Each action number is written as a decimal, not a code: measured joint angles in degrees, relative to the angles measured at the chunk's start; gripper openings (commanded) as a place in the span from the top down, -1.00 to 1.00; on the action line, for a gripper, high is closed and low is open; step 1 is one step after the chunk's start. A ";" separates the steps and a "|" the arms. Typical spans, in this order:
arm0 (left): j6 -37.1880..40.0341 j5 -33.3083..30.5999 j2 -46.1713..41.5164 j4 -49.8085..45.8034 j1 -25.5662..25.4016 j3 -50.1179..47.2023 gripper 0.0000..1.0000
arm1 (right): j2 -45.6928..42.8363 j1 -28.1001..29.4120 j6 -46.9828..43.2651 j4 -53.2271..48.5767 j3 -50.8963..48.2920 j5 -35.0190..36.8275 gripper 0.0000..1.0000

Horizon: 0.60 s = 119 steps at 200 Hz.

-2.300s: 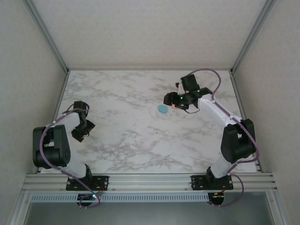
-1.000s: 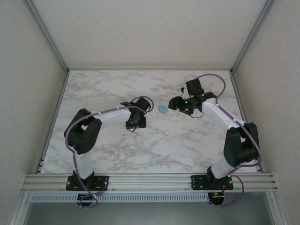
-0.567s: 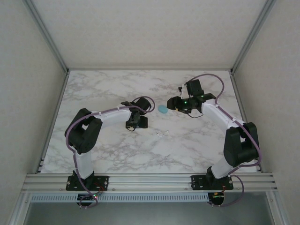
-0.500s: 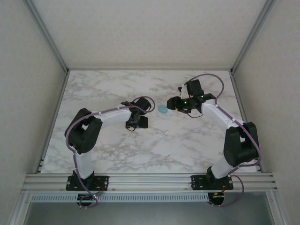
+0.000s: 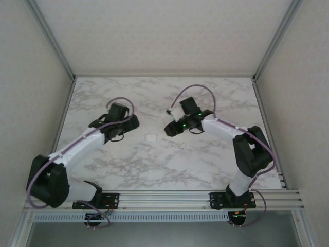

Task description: Insert wireless bluetooth earbuds into charging case

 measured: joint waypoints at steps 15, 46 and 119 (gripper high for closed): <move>-0.37 0.02 -3.85 1.51 3.74 -3.28 -0.69 | 2.27 2.89 -8.02 0.61 0.04 0.11 -0.23; -0.55 0.63 -8.74 4.02 8.83 -8.15 -0.75 | 7.21 5.29 -20.81 -1.09 3.50 0.55 -0.24; 1.86 0.57 -15.58 6.78 9.99 -11.72 -0.79 | 17.03 6.16 -34.45 -7.76 16.11 1.03 -0.25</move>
